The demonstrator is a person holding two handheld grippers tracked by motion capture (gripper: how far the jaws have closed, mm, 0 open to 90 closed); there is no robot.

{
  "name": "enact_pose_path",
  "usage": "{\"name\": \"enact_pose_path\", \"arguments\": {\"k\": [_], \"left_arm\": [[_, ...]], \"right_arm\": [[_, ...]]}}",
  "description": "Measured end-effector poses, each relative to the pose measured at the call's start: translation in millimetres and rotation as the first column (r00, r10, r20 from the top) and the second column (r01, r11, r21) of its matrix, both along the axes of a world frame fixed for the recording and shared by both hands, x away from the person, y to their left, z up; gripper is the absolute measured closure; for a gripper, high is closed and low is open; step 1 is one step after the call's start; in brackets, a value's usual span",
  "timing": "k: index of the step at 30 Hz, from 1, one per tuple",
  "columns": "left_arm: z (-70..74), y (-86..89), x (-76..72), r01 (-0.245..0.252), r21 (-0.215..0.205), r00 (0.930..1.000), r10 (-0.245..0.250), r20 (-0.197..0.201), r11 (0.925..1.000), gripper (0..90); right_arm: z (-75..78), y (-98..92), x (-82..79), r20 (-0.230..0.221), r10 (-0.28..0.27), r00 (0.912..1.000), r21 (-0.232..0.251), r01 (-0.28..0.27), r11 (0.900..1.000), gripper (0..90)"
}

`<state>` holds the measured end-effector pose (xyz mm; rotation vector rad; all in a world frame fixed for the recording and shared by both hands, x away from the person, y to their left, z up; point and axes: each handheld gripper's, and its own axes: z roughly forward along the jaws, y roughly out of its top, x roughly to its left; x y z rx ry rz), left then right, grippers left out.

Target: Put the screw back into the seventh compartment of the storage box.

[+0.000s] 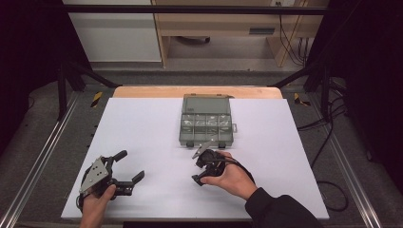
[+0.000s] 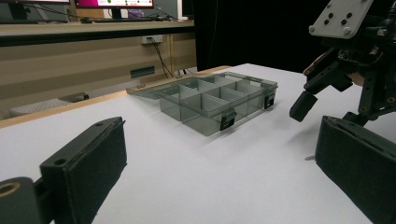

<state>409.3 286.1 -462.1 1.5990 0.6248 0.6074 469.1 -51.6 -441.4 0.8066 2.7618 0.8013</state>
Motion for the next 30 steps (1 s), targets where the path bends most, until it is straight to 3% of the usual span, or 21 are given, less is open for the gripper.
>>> {"name": "enact_pose_path", "arguments": {"k": [6,10,13,24,30], "left_arm": [[-0.2,0.1,0.2,-0.003,0.004,1.0,0.003,-0.002,1.0,1.9],[-0.1,0.4,0.3,-0.002,0.009,1.0,0.002,-0.002,1.0,1.9],[-0.1,0.5,0.4,-0.002,0.01,1.0,0.002,-0.002,1.0,1.9],[-0.1,-0.1,0.2,-0.001,0.018,1.0,0.001,-0.004,0.9998,1.9],[-0.4,-0.3,0.4,-0.002,0.021,1.0,0.002,-0.006,0.9998,1.9]], "right_arm": [[3.8,1.9,-1.0,-0.013,0.018,0.9997,0.01,-0.018,1.0,50.1],[5.8,2.2,0.6,-0.012,0.023,0.9997,0.011,-0.022,1.0,54.9],[6.7,4.5,1.4,-0.033,-0.01,0.9994,0.0,0.01,1.0,60.8],[-2.4,9.4,3.9,-0.06,-0.013,0.9981,-0.049,0.01,0.999,68.4],[-4.8,11.5,2.7,-0.089,-0.016,0.9959,-0.041,0.012,0.999,72.7]]}}
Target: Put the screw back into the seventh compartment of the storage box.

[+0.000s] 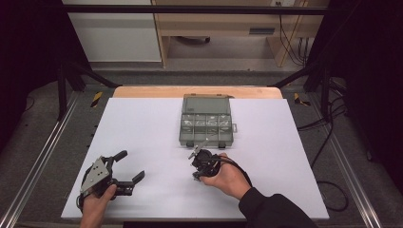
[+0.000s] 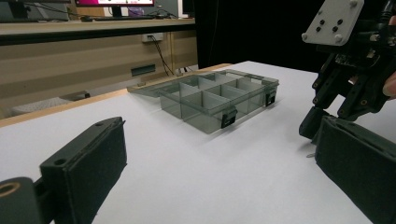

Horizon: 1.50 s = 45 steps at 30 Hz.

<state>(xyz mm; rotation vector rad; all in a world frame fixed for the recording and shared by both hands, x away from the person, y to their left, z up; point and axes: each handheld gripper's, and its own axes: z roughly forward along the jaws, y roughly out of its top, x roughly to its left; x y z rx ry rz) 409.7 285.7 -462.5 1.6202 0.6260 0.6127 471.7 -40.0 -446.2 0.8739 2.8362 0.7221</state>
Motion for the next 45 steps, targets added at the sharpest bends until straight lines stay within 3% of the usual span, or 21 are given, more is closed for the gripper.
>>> {"name": "enact_pose_path", "arguments": {"k": [26,45], "left_arm": [[0.0,0.1,0.1,0.001,0.0,1.0,-0.001,0.0,1.0,1.9],[0.2,0.0,-0.2,0.004,-0.006,1.0,-0.004,0.001,1.0,1.9]], "right_arm": [[-8.0,4.7,3.6,-0.03,-0.005,0.9995,-0.008,0.004,1.0,80.5],[-7.2,1.1,7.1,-0.026,0.005,0.9997,-0.01,-0.005,1.0,87.7]]}}
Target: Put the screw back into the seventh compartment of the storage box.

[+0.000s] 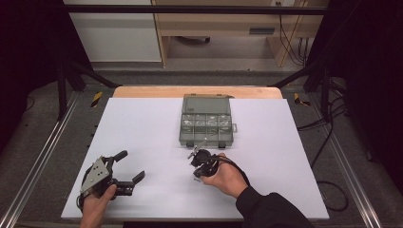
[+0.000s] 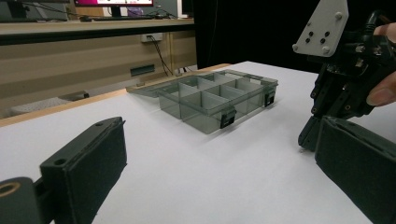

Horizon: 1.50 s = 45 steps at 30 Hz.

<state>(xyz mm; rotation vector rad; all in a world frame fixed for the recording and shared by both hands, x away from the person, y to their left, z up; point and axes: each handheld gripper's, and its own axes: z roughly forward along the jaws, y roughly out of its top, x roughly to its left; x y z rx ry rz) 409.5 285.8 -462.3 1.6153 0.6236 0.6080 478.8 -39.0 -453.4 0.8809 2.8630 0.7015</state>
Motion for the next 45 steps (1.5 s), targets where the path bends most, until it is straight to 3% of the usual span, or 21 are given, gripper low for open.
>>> {"name": "enact_pose_path", "arguments": {"k": [10,17,28,38,45], "left_arm": [[0.6,-1.0,-1.0,0.011,-0.031,0.9999,-0.011,0.006,0.9995,1.9],[-0.1,-2.5,0.2,0.014,-0.029,0.9999,-0.014,0.003,0.9995,1.8],[-0.6,-2.9,0.2,0.017,-0.039,0.9999,-0.017,0.002,0.9991,1.9],[-1.1,-3.9,0.6,0.022,-0.028,0.9998,-0.022,-0.001,0.9994,1.9],[-1.1,-4.2,0.2,0.018,-0.03,0.9998,-0.018,0.0,0.9994,1.9]], "right_arm": [[9.3,-8.0,1.5,0.001,-0.037,0.9993,0.032,0.037,0.999,87.7],[14.8,-16.7,5.7,0.037,-0.031,0.9989,0.031,0.029,0.999,87.7],[26.0,-27.6,13.2,0.055,-0.079,0.9954,0.043,0.076,0.996,87.7],[31.9,-42.5,23.8,0.08,-0.127,0.9887,0.047,0.123,0.991,87.7],[46.5,-49.9,32.1,0.114,-0.151,0.982,0.052,0.146,0.988,87.7]]}}
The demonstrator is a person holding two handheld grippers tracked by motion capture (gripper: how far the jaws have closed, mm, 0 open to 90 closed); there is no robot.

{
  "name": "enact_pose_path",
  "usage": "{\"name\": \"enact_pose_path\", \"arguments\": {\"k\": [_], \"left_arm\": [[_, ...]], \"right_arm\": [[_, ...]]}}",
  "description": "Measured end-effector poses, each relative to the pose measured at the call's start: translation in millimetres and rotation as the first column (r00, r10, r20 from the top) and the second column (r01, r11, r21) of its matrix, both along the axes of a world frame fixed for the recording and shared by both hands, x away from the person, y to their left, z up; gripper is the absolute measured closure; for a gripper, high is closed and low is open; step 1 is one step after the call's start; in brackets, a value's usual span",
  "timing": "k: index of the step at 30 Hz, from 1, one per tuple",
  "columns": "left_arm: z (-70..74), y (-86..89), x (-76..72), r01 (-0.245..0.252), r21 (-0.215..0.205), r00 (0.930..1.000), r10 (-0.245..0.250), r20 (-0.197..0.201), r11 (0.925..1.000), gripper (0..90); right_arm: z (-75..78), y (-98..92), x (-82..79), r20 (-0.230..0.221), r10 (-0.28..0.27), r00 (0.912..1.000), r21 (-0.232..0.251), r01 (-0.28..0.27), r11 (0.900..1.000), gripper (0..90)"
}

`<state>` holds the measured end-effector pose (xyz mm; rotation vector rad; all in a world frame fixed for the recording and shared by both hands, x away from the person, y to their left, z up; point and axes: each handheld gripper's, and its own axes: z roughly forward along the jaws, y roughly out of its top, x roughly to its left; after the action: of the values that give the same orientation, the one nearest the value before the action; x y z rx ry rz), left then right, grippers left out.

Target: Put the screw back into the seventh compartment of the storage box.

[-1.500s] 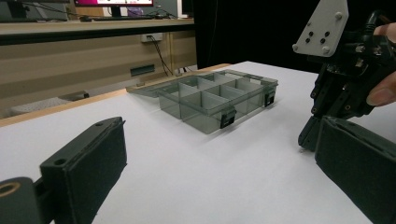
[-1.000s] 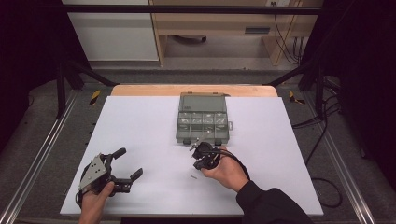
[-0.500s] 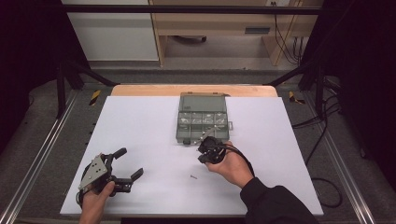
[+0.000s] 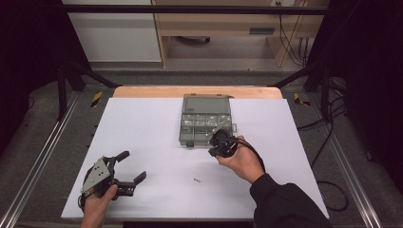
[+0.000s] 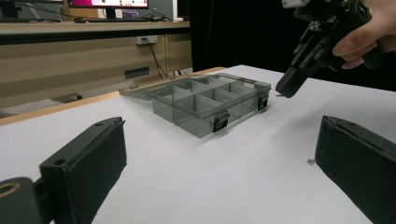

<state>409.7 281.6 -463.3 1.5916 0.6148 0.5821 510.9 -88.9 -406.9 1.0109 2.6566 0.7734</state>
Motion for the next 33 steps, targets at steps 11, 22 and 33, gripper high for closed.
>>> {"name": "enact_pose_path", "arguments": {"k": [11,22,33], "left_arm": [[0.5,0.6,-0.3,0.003,0.01,1.0,-0.003,0.003,0.9999,1.9],[0.8,1.2,-0.4,0.003,0.004,1.0,-0.003,0.004,1.0,1.9],[0.8,1.3,-0.4,0.003,0.007,1.0,-0.003,0.005,1.0,1.9]], "right_arm": [[13.0,-0.5,13.4,0.035,-0.024,0.9991,0.003,0.023,1.0,87.7],[15.7,-4.9,41.6,0.046,-0.106,0.9932,0.051,0.104,0.993,87.7],[14.6,-4.3,54.5,0.063,-0.138,0.9884,0.049,0.135,0.99,87.7]]}}
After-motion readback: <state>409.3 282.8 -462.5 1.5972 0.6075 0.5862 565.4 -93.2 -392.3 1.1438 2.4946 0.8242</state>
